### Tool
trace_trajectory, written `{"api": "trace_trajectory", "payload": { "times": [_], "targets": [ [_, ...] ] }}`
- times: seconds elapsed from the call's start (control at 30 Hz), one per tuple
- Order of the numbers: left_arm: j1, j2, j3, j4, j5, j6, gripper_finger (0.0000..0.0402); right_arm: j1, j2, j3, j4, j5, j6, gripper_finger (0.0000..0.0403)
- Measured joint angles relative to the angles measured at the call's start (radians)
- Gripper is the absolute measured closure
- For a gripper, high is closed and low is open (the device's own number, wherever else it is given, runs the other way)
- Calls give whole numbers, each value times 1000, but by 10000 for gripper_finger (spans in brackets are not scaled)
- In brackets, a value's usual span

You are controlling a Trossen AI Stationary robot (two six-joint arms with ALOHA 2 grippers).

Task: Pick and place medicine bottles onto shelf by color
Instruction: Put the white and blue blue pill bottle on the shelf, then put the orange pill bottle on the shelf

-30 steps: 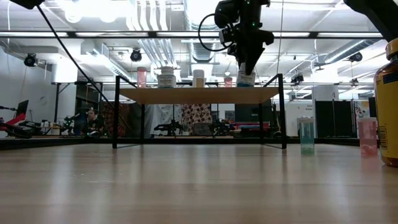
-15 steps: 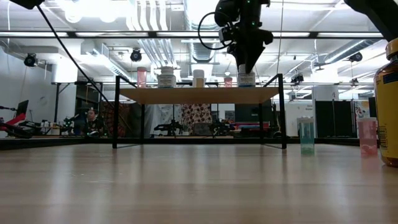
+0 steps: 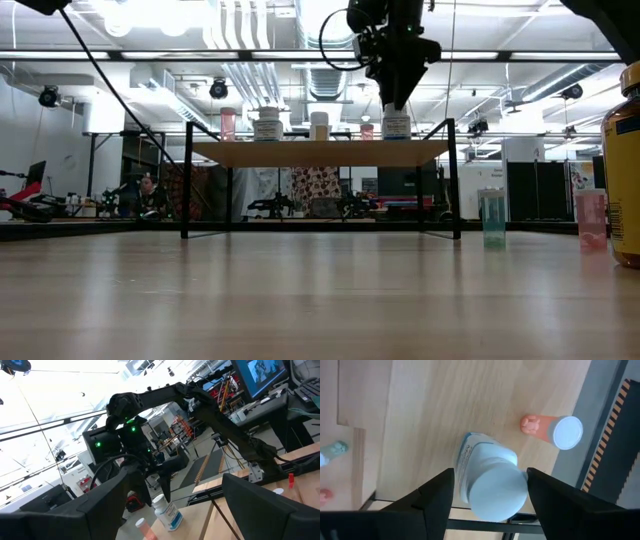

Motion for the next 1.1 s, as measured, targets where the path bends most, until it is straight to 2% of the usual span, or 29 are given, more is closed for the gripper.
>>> {"api": "trace_trajectory", "payload": {
  "times": [0.17, 0.37, 0.5, 0.6, 0.67, 0.77, 0.9, 1.1],
  "targets": [
    [0, 0, 0, 0, 0, 0, 99, 36, -34, 0, -3, -1, 47, 166],
    [0, 0, 0, 0, 0, -3, 99, 110, -93, 0, -5, -2, 239, 182],
    [0, 0, 0, 0, 0, -6, 99, 181, -143, -11, -9, -26, 389, 209],
    [0, 0, 0, 0, 0, -7, 99, 259, -202, -78, 26, -113, 452, 241],
    [0, 0, 0, 0, 0, -8, 99, 324, -260, -170, 115, -170, 458, 266],
    [0, 1, 0, 0, 1, -14, 99, 422, -359, -370, 336, -220, 481, 303],
    [0, 8, 0, -1, 1, -34, 99, 544, -485, -675, 673, -193, 522, 348],
    [0, 34, 6, 0, 1, -68, 99, 645, -582, -1096, 1250, -179, 446, 391]
  ]
}}
